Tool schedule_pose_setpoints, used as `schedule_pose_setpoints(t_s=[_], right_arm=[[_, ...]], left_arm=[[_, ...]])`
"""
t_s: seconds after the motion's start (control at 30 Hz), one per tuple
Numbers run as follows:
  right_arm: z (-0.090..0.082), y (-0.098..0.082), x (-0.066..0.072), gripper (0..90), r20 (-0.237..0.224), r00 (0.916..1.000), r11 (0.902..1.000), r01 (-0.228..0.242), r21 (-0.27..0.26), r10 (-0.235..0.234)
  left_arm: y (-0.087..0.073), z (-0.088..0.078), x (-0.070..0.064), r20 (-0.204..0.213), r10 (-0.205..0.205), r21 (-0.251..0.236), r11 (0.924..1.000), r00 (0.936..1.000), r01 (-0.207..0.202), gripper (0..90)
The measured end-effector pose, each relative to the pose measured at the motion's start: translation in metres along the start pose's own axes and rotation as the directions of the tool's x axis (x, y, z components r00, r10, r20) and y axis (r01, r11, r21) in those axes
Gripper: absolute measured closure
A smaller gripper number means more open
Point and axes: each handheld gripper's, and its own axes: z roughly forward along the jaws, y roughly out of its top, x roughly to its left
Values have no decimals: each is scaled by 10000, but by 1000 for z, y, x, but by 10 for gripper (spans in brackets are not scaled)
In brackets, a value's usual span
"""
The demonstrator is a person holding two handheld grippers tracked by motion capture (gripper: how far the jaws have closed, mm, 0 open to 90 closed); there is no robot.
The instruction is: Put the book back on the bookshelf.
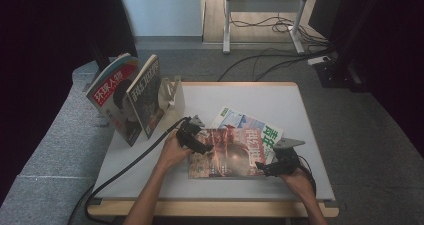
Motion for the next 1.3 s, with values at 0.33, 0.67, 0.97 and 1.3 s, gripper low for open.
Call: schedule_pose_setpoints(t_s=[0.33, 0.67, 0.97, 1.3], right_arm=[[-1, -4, 19, 29, 0, 9986, 9982, 526, 297, -526], [-2, -10, 30, 37, 111, 9956, 9940, 927, 588, -935], [-3, -13, 29, 44, 375, 9933, 9925, 1068, 599, -1091], [-2, -12, 30, 33, 577, 9904, 9903, 1218, 666, -1257]], left_arm=[[-1, 8, 17, -322, -164, -192, 9997, 9993, 158, 12], [3, 17, 16, -308, 5, 187, 9998, 9995, 1, 0], [0, 15, 12, -390, -54, 277, 9996, 9992, 65, 0], [-8, 11, 8, -545, -152, 336, 9993, 9984, 170, 0]])
